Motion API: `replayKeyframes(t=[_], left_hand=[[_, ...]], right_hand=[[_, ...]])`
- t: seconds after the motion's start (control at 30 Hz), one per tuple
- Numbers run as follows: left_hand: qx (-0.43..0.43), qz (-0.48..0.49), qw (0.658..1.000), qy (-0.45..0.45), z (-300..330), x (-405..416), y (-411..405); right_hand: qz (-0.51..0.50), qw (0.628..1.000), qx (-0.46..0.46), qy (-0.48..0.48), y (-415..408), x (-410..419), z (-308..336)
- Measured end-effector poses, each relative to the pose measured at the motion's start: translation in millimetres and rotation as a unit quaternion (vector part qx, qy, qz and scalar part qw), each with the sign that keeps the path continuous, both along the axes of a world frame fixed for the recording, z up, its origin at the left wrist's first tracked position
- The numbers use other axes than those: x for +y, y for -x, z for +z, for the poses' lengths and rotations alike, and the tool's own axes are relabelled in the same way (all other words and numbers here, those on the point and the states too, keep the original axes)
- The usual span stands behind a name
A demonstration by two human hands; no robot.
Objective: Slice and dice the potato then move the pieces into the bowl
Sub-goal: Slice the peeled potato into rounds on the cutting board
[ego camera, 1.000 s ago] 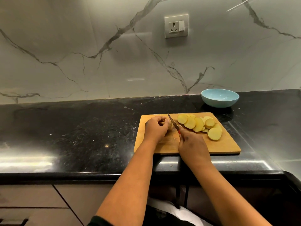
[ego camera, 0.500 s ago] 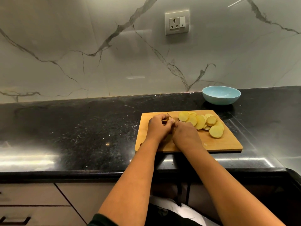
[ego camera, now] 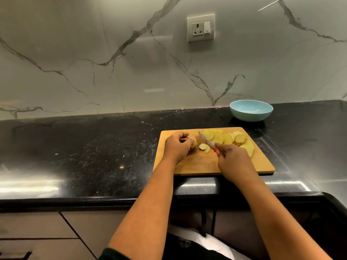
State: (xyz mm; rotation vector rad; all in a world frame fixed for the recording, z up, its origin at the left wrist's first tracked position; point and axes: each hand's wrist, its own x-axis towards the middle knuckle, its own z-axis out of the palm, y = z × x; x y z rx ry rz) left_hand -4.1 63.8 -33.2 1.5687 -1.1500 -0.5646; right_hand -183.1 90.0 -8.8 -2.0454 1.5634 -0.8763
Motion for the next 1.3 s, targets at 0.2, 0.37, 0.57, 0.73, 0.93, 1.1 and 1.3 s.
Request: replayKeyframes(t=[0.2, 0.37, 0.57, 0.73, 0.93, 1.1, 1.3], left_hand=[[-0.02, 0.008, 1.0, -0.001, -0.7, -0.3, -0.2], [-0.056, 0.011, 0.998, 0.003, -0.6, -0.6, -1.5], [-0.07, 0.01, 0.997, 0.003, -1.0, -1.3, -0.8], [-0.08, 0.008, 0.997, 0.005, -0.7, -1.2, -0.4], [-0.095, 0.001, 0.995, 0.006, -0.7, -1.8, -0.4], [-0.129, -0.018, 0.991, 0.01, -1.6, -3.7, 2.2], [-0.11, -0.013, 0.994, 0.015, -2.0, -2.5, 0.8]], right_hand=[[0.025, 0.996, -0.004, 0.085, -22.0, 8.5, -18.7], [0.023, 0.993, 0.025, 0.11, -33.9, 7.5, -29.9], [0.015, 0.99, 0.063, 0.125, -34.5, 11.2, -30.4], [0.011, 0.985, 0.113, 0.129, -37.1, 18.6, -32.8], [-0.006, 0.986, 0.117, 0.121, -41.9, 6.2, -29.7], [-0.013, 0.984, 0.153, 0.095, -47.5, -4.2, -21.8], [-0.004, 0.989, 0.146, 0.038, -52.4, -11.3, -17.0]])
